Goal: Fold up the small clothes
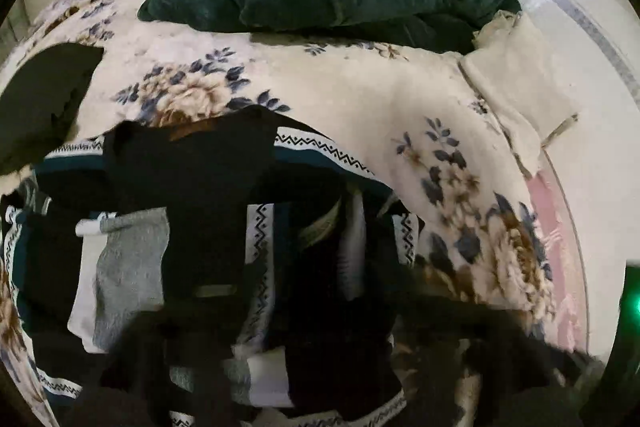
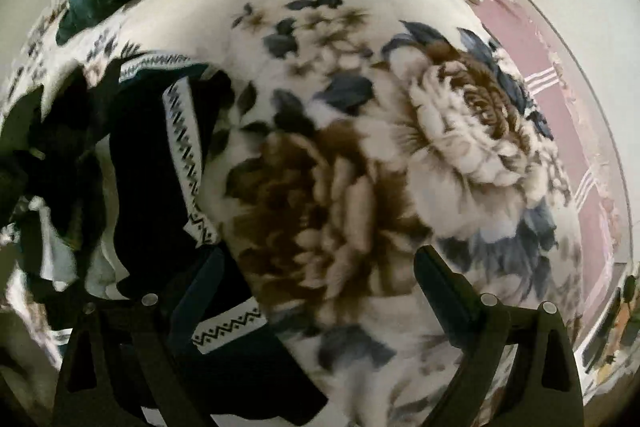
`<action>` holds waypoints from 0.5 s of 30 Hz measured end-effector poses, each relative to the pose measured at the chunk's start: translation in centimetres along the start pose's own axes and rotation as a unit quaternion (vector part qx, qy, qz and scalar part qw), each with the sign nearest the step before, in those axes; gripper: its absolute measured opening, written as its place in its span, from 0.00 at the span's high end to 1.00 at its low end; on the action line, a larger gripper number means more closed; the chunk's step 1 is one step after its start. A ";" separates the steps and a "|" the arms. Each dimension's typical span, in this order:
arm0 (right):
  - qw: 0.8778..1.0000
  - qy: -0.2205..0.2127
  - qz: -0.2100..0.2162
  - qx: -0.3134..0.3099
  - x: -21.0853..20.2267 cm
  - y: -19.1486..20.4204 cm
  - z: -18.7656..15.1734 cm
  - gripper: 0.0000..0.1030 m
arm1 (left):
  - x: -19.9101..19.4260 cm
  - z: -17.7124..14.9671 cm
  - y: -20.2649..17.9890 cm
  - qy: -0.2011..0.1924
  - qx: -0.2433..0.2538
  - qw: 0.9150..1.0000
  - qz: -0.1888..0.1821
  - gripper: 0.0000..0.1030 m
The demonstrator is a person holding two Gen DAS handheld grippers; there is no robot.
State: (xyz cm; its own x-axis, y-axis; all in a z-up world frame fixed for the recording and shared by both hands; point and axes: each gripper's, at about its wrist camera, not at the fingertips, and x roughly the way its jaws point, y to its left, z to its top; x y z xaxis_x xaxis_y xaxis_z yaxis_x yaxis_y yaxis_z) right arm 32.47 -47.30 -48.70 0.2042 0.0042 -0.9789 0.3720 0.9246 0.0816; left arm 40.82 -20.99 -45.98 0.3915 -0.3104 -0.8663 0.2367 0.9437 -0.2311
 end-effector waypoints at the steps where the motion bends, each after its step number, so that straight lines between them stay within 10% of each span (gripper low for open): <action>1: 1.000 0.002 0.016 0.003 -0.3 -0.8 0.4 0.06 | -1.0 -0.1 0.8 -0.009 -0.004 1.000 0.001 0.07; 7: 0.991 0.005 0.135 0.008 -2.2 0.3 2.9 0.06 | -8.2 -1.2 11.9 -0.051 -0.089 0.990 0.098 0.07; 13: 0.984 0.015 0.169 -0.054 0.2 9.0 5.8 0.06 | -12.3 -6.4 25.3 -0.039 -0.193 0.943 0.268 0.07; 15: 0.982 0.034 0.177 -0.060 2.5 11.2 6.4 0.26 | -12.6 -8.0 27.6 -0.037 -0.224 0.932 0.283 0.07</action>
State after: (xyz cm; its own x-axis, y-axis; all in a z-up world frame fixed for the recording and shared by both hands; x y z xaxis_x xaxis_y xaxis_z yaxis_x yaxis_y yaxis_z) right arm 42.91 -39.36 -49.01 0.2391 0.3553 -0.9037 0.1780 0.8988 0.4005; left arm 35.35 9.86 -45.00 0.4045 0.2596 -0.8769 -0.4148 0.9066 0.0771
